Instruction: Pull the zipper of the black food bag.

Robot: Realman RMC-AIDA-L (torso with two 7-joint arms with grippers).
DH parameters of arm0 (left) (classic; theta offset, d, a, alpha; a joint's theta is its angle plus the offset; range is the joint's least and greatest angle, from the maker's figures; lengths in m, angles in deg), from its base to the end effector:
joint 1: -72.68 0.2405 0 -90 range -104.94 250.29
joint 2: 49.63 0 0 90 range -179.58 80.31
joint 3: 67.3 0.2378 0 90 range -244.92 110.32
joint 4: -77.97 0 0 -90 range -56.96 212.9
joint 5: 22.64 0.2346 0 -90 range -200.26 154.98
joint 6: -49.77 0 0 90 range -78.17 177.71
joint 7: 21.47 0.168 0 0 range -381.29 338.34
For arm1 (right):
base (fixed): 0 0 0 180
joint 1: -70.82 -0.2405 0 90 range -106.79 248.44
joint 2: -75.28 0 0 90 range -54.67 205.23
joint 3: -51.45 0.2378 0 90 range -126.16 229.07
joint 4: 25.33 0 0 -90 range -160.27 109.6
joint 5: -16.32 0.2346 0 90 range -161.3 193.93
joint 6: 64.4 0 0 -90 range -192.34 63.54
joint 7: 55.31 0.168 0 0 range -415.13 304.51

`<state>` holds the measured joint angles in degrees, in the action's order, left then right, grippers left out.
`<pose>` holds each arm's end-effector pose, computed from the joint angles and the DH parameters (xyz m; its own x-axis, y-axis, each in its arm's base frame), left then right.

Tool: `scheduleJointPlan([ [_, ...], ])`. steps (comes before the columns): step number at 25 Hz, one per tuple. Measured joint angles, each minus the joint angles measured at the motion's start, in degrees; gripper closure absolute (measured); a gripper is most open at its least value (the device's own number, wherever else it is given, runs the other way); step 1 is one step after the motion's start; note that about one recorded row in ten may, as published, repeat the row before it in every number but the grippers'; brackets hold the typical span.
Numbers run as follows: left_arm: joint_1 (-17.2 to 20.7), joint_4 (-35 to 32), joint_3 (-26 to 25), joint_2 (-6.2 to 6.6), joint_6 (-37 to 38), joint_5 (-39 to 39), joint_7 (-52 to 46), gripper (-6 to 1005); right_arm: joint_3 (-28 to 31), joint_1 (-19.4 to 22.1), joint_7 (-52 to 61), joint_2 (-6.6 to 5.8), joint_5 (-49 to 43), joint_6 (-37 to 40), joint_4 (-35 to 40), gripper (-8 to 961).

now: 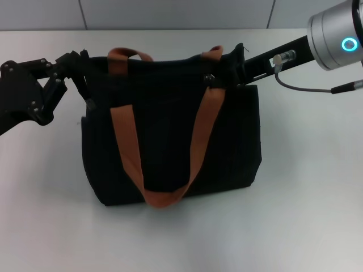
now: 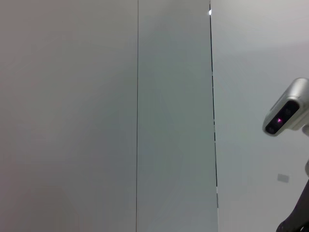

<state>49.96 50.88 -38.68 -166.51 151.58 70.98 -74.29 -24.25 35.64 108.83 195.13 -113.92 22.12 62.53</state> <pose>-0.2726 0.3129 0.0443 0.6141 -0.0954 0.7835 0.4008 -0.8175 -0.4136 0.0730 0.3754 0.0077 0.6634 -0.7207 -0.2013 -0.7476 -0.6265 -0.2205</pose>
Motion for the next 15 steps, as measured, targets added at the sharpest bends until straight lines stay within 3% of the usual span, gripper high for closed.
scheduleJointPlan([
  [3,0.04,0.13,0.02,-0.05,-0.02,-0.02,0.0,981,0.3,1.46,-2.47,0.01,3.13,-0.46,0.84,956],
  [9,0.02,0.17,0.03,-0.36,-0.2,0.14,0.0,979,1.18,3.52,-9.69,-0.1,9.69,-2.43,-1.95,811],
  [15,0.09,0.19,0.18,-0.52,-0.5,0.27,-0.05,976,5.41,7.52,-26.04,-0.16,22.45,-5.25,-6.59,696],
])
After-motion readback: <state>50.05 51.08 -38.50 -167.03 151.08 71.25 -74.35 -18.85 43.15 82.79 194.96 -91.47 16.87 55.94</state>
